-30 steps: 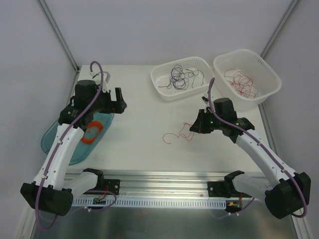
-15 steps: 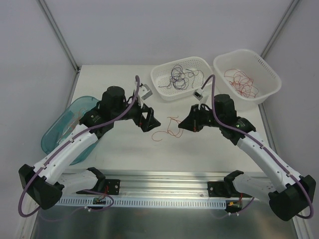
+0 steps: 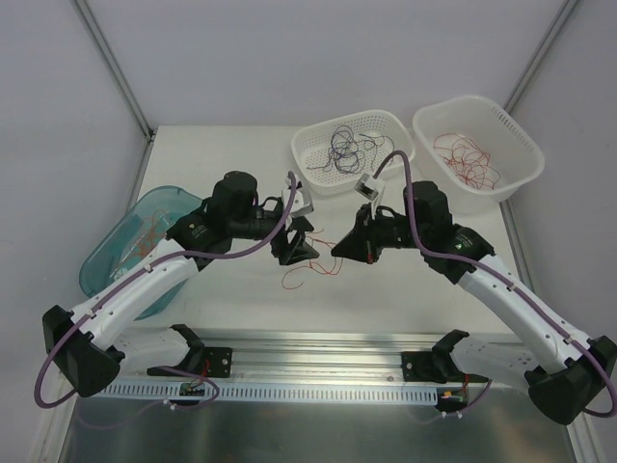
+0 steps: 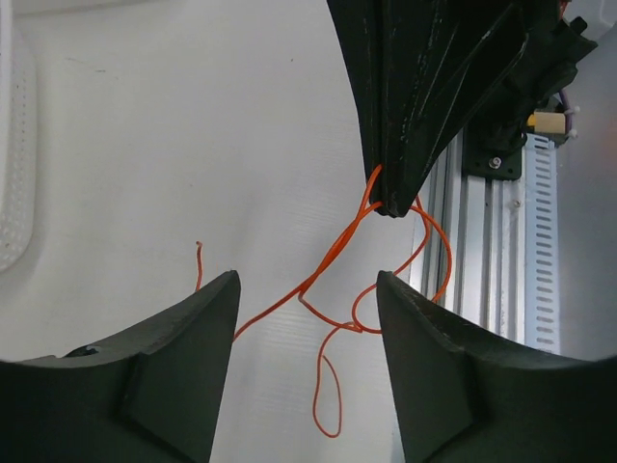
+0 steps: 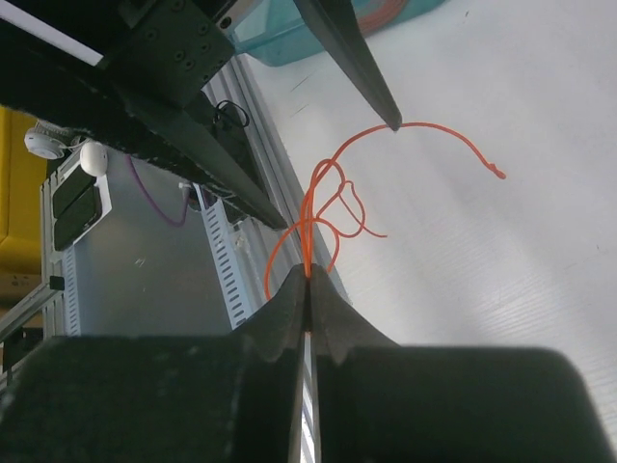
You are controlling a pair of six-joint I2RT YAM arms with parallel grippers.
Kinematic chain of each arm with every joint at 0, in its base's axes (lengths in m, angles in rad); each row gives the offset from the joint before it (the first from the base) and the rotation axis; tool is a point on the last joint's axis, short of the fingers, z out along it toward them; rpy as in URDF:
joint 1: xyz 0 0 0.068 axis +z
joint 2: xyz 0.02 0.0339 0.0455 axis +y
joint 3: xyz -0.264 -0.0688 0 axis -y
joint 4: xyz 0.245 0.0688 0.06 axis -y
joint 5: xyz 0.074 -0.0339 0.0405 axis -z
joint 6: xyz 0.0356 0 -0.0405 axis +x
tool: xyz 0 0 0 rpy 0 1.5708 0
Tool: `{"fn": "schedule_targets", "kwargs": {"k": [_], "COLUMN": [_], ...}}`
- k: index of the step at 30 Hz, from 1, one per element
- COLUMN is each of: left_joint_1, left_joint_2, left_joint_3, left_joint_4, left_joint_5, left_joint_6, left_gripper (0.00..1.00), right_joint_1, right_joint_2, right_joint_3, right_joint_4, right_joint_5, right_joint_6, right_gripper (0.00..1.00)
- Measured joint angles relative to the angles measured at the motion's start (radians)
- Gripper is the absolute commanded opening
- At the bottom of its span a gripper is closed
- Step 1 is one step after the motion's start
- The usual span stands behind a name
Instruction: Untangle the cables
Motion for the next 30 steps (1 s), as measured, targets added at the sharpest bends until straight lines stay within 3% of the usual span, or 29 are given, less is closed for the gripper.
{"fn": "schedule_targets", "kwargs": {"k": [5,8,9,12,15,19,24,26,30], "left_joint_1": [-0.002,-0.007,-0.008,-0.009,-0.009,-0.008,0.037,0.085,0.183], "left_joint_2": [0.013,0.022,0.023,0.024,0.023,0.02,0.01,0.006,-0.02], "left_joint_3": [0.0,0.0,0.0,0.0,0.0,0.0,0.007,0.021,0.048], "left_joint_4": [0.0,0.0,0.0,0.0,0.0,0.001,-0.001,0.0,-0.001], "left_joint_5": [0.04,0.056,0.058,0.06,0.046,-0.03,-0.155,-0.204,-0.336], "left_joint_6": [0.023,0.027,0.032,0.038,0.039,0.037,-0.013,-0.049,-0.114], "left_gripper": [0.34,0.04,0.0,0.0,0.0,0.0,0.0,0.0,0.0], "right_joint_1": [0.017,0.02,0.021,0.021,0.022,0.022,0.022,0.022,0.022], "right_joint_2": [0.001,0.007,0.009,0.014,0.015,0.014,-0.009,-0.031,-0.089], "right_joint_3": [0.01,0.015,0.015,0.015,0.016,0.027,0.033,0.033,0.033], "right_joint_4": [-0.005,-0.009,-0.009,-0.011,-0.019,-0.051,-0.093,-0.105,-0.114], "right_joint_5": [0.002,0.003,0.003,0.005,0.015,0.055,0.135,0.169,0.265], "right_joint_6": [-0.015,-0.019,-0.019,-0.022,-0.026,-0.05,-0.076,-0.079,-0.079], "right_gripper": [0.01,0.01,0.01,0.03,0.22,0.69,0.95,1.0,0.97]}}
